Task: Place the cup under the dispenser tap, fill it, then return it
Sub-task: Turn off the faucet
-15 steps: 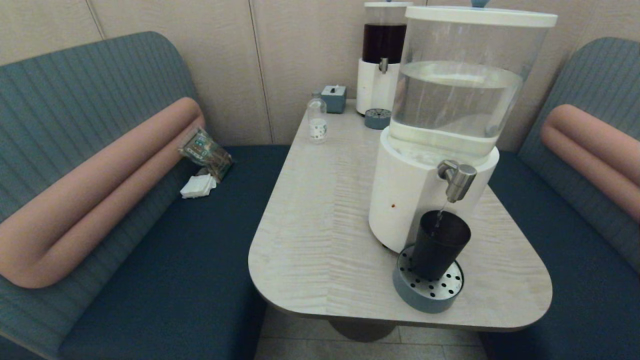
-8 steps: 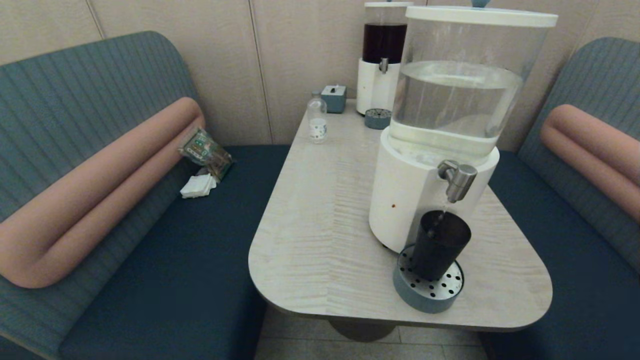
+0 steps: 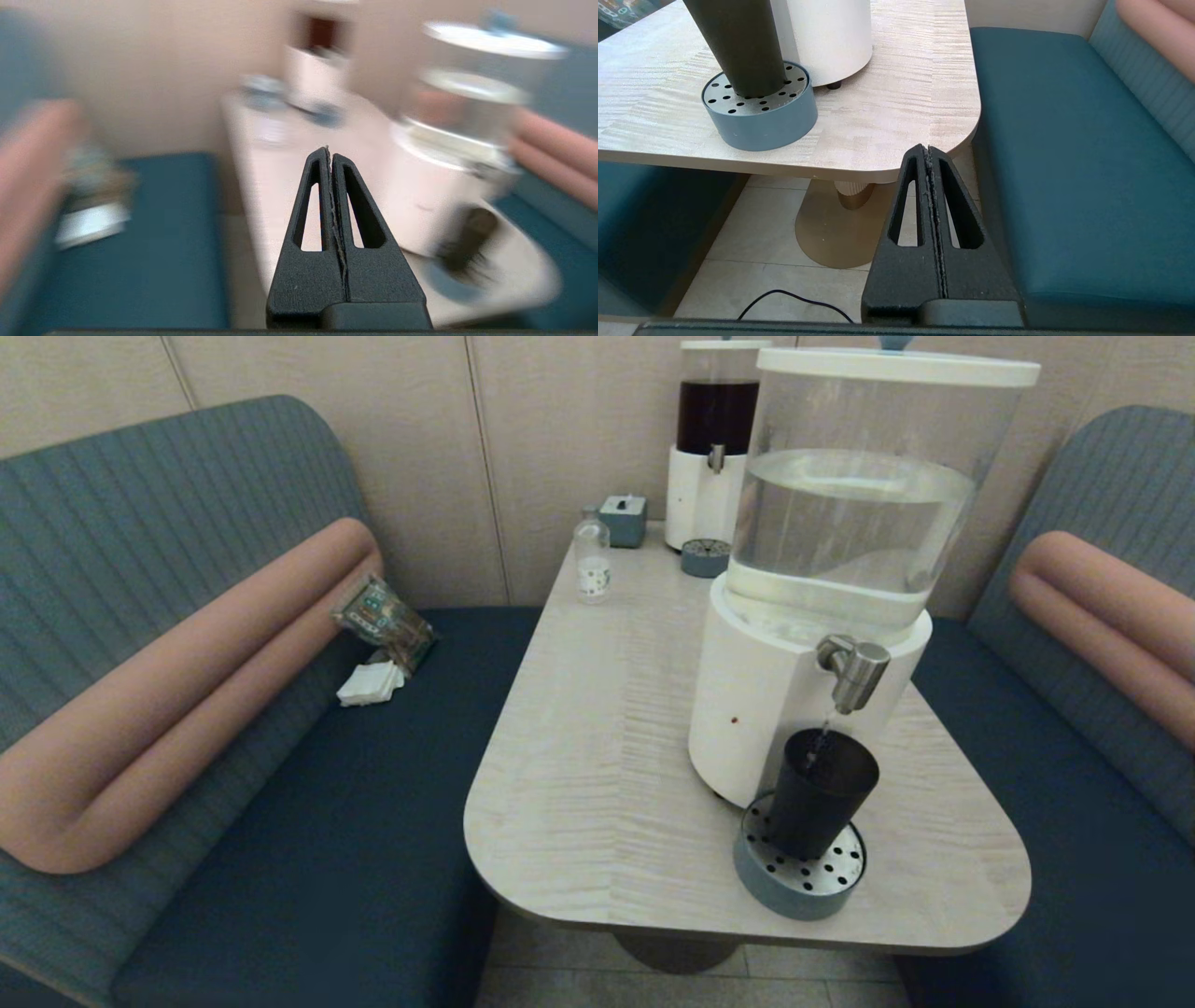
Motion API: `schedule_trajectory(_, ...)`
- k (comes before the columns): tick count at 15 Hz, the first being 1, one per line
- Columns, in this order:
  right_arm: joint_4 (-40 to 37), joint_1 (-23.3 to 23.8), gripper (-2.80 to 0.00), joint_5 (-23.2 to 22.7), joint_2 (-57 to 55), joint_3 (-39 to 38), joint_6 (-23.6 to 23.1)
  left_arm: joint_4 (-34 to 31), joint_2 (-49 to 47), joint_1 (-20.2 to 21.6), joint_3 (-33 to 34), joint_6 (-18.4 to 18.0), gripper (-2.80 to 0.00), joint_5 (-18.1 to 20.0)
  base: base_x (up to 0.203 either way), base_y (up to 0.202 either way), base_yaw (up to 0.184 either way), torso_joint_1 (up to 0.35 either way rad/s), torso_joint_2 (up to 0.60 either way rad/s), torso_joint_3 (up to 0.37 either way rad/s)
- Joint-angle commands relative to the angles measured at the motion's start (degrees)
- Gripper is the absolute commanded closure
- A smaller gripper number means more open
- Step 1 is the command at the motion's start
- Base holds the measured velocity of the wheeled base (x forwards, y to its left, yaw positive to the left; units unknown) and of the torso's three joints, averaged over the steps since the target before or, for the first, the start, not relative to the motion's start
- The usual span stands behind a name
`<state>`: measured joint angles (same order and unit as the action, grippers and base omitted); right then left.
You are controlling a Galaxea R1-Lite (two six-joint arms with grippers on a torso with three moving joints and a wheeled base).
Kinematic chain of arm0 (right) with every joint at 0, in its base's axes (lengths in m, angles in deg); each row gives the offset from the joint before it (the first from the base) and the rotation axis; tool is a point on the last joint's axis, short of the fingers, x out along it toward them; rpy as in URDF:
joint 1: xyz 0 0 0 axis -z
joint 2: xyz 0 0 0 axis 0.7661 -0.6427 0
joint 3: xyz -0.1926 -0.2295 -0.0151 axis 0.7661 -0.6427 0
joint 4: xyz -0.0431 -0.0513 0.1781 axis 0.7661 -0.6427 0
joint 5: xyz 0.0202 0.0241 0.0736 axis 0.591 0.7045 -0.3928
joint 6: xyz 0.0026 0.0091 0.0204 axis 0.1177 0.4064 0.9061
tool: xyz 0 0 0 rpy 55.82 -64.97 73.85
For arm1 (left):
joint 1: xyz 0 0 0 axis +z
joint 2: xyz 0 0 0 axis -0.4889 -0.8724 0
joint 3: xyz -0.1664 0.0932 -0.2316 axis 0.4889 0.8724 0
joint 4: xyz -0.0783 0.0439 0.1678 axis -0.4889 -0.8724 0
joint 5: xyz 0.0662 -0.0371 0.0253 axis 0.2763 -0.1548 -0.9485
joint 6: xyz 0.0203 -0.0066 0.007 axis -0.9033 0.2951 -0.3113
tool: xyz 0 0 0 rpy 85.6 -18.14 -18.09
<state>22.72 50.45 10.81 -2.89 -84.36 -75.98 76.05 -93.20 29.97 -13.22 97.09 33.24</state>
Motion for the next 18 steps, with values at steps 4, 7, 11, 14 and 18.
schedule_trajectory(4,0.03,0.00,0.00,0.00,-0.09,-0.87,0.04,-16.19,-28.36,-1.46,-19.13,-18.86,0.00,24.71,0.000,0.000,0.000,0.000,0.00,0.000)
schedule_trajectory(7,0.03,0.00,0.00,0.00,-0.09,-0.79,0.02,-25.89,-35.76,-6.96,-28.60,-31.68,0.00,24.32,0.000,0.000,0.000,0.000,0.00,0.000)
schedule_trajectory(11,0.03,0.00,0.00,0.00,-0.09,-0.79,0.11,-34.98,-44.93,-17.59,-37.58,-55.86,0.00,8.20,0.000,0.000,0.000,0.000,0.00,0.000)
schedule_trajectory(14,0.03,0.00,0.00,0.00,-0.09,-0.79,0.02,-29.86,-50.35,-28.69,-38.89,-59.53,0.00,0.44,0.000,0.000,0.000,0.000,0.00,0.000)
schedule_trajectory(18,0.03,0.00,0.00,0.00,-0.09,-0.79,0.02,-5.19,-56.89,-37.44,-36.52,-48.49,0.00,-0.86,0.000,0.000,0.000,0.000,0.00,0.000)
